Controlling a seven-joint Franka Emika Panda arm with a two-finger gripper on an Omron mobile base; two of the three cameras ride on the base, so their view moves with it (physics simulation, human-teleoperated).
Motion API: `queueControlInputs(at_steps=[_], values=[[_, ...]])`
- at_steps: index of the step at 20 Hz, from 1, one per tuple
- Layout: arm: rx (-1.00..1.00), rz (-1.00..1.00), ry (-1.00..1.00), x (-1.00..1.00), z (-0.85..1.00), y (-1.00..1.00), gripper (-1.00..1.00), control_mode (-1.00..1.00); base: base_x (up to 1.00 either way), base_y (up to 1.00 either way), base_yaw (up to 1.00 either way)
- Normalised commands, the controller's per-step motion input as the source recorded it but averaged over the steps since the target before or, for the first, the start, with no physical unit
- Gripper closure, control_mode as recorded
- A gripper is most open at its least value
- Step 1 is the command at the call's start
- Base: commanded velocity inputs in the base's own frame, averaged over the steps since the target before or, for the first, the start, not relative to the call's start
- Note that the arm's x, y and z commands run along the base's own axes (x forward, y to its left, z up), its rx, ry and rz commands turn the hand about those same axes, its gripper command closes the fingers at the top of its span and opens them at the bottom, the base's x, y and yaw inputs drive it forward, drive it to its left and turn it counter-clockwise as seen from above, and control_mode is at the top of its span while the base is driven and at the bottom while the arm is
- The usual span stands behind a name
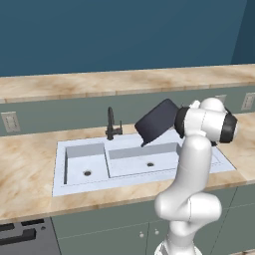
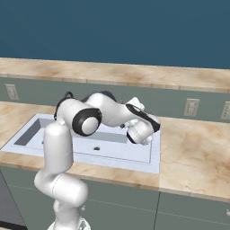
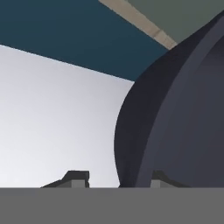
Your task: Dump the carrot from the pot into the sink. Then turn on the water and wash the carrot. Then turn off the water and put the carrot back in the pot.
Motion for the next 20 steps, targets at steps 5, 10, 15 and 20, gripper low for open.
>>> queueControlInputs(at_steps=[5, 10, 15, 20], values=[[0.41, 0.21, 0.14, 0.55, 0.07, 0.00, 1.00, -1.00, 0.00, 0.00, 0.00], [0.28, 0.20, 0.01, 0.64, 0.01, -0.03, 1.00, -1.00, 0.00, 0.00, 0.00], [0.21, 0.20, 0.00, 0.32, 0.00, -0.02, 1.00, -1.00, 0.00, 0.00, 0.00], [0.13, 0.20, 0.01, 0.01, 0.00, 0.00, 1.00, -1.00, 0.00, 0.00, 0.00]])
